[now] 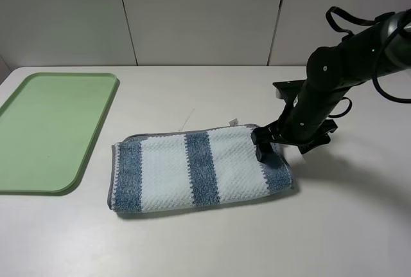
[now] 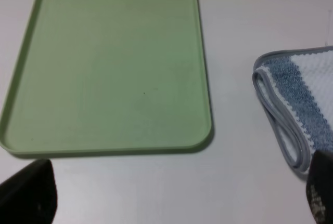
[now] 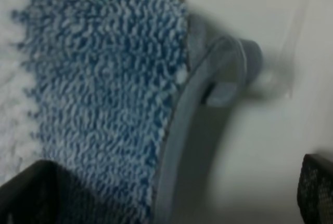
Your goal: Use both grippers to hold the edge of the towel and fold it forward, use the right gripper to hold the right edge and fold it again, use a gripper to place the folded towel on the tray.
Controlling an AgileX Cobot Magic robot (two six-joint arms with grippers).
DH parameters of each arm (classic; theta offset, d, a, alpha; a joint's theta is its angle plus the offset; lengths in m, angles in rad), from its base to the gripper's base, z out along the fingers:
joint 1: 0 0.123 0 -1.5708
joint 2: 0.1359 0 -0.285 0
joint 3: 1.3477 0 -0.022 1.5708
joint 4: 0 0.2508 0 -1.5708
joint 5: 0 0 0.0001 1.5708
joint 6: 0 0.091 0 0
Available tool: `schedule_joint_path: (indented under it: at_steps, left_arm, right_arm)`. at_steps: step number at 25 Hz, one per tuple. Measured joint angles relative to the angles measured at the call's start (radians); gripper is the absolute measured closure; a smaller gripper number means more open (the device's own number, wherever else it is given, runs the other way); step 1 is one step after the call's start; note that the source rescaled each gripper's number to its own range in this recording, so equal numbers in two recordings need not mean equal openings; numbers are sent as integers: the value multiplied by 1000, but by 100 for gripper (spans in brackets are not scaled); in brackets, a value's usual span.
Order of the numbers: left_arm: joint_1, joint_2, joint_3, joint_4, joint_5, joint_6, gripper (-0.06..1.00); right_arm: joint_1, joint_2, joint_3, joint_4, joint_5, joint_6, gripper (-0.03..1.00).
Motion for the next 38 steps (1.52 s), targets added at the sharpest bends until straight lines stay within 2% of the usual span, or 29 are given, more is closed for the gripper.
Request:
schedule_joint_path:
  at_steps: [13,14,15,20,21,27,30,38]
  left_arm:
    - [0,0,0,0,0,0,-1]
    - [0,0,0,0,0,0,-1]
    - [0,0,0,0,0,0,-1]
    - [0,0,0,0,0,0,-1]
    - [0,0,0,0,0,0,-1]
    - [0,0,0,0,0,0,-1]
    - [0,0,0,0,0,0,-1]
    - [0,0,0,0,0,0,-1]
  right_arm:
    - [0,63,-16,0,-14,-3,-3]
    - [0,63,-16,-1,-14,-4,0]
    - [0,64,-16,-2,-19,-5,8]
    - [2,71,-18,47,-50,-6,81]
    - [4,71,-19,51,-51,-6,90]
    - [4,63,-21,45,-48,-3,91]
    - [1,41,-17,-2,-34,12,91]
    - [-92,-73,-41,-92,128,18,91]
